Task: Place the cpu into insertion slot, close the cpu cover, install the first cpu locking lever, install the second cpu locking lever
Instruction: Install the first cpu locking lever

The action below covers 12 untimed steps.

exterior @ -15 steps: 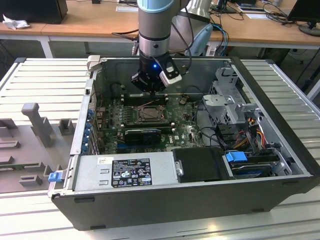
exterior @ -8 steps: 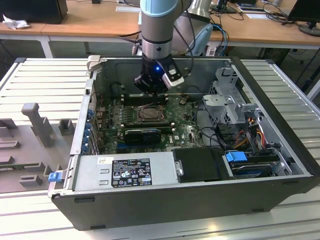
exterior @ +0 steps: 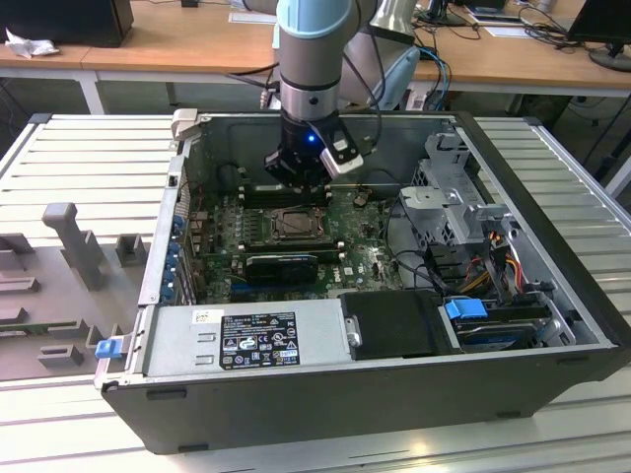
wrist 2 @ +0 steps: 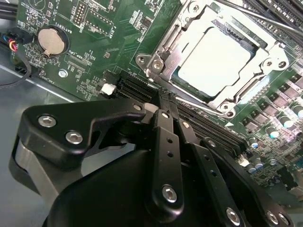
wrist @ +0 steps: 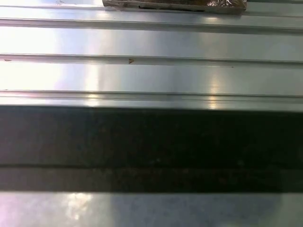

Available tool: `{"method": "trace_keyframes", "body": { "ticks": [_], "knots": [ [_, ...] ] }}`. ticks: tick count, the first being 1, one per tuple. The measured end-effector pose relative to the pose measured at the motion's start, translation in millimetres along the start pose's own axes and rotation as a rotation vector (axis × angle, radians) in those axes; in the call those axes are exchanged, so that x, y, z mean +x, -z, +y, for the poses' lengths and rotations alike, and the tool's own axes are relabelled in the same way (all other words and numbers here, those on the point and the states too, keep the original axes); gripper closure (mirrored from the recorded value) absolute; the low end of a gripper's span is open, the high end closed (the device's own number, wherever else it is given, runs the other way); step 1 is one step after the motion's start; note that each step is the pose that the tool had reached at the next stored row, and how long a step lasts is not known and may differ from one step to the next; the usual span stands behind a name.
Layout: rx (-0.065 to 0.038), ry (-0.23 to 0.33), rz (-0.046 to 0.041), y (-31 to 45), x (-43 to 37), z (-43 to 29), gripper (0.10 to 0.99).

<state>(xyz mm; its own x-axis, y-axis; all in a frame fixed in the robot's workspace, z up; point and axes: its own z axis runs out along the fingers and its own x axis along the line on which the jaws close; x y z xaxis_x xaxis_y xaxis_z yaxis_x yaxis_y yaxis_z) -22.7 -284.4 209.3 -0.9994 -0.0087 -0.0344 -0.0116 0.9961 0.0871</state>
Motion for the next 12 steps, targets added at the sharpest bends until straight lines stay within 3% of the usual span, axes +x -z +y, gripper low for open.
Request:
{"method": "trace_keyframes", "body": {
  "ticks": [5, 12],
  "knots": [
    [0.003, 0.0, 0.0, -3.0, 0.0, -0.5, 0.98],
    [0.018, 0.001, 0.0001, -6.9, 0.2, -0.8, 0.98]
  ]
}}
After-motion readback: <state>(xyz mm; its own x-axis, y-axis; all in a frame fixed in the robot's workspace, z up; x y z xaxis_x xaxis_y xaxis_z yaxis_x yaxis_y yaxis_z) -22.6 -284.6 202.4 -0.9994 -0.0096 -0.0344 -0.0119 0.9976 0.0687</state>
